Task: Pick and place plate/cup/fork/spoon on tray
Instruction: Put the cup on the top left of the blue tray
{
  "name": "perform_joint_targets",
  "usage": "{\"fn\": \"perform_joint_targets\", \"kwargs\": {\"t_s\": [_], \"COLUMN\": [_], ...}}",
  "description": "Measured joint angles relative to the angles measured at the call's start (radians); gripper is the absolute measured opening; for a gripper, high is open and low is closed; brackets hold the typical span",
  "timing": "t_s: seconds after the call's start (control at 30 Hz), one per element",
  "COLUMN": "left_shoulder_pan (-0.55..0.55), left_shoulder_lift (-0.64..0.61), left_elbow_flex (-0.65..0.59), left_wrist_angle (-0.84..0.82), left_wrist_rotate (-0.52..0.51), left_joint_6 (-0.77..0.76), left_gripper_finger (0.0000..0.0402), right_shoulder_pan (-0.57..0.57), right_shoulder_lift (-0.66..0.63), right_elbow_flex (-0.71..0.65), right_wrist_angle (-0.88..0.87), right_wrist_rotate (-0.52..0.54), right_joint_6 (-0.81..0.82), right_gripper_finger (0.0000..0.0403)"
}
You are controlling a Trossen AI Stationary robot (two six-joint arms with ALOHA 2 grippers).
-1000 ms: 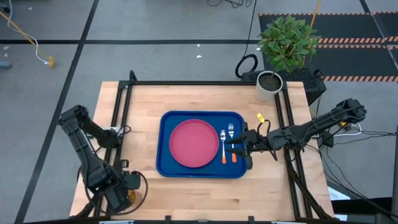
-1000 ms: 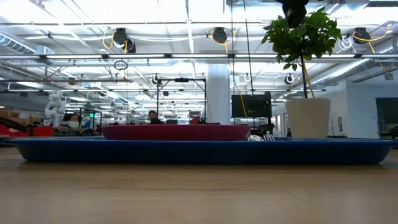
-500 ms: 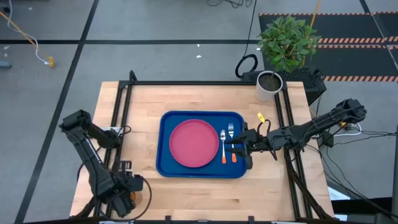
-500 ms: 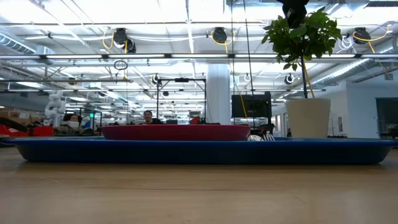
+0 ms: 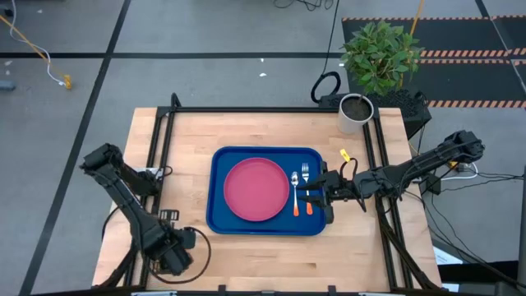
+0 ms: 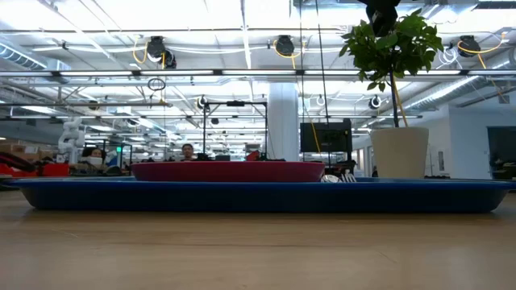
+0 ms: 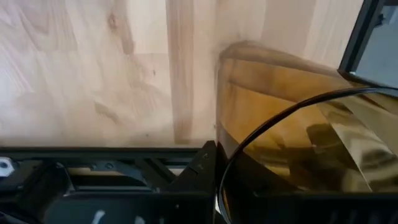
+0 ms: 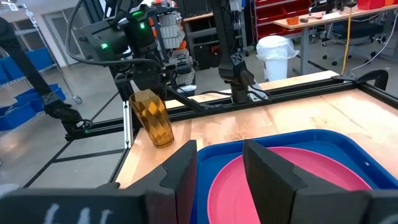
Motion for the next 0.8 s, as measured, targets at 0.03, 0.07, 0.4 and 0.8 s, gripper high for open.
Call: {"fn": "perform_joint_targets", "kwargs": {"t_s": [0.03,0.07,0.4,0.8], "left_shoulder_pan": [0.009,0.019,0.171,0.459], "left_shoulder_lift": [-0.002,-0.003,-0.036,-0.241], "left_elbow_flex": [0.0,0.0,-0.001,-0.001], "left_wrist_angle": [-0.001,-0.003,-0.1,-0.162], "left_wrist_rotate": [-0.001,-0.002,-0.044,-0.198], "left_joint_6": [0.013,0.031,0.091,0.225], "left_gripper_finger": [0.0016,0.0013,0.0007,0.0007], "right_shoulder_pan": [0.0,0.0,0.0,0.0], "right_shoulder_lift": [0.0,0.0,0.0,0.0], "right_elbow_flex": [0.0,0.0,0.0,0.0], "right_wrist_angle": [0.0,0.0,0.0,-0.006], "right_wrist_rotate": [0.0,0.0,0.0,0.0], "right_joint_6": [0.0,0.0,0.0,-0.016], "right_gripper_finger": [0.0125,0.0125,0.0125,0.0125]}}
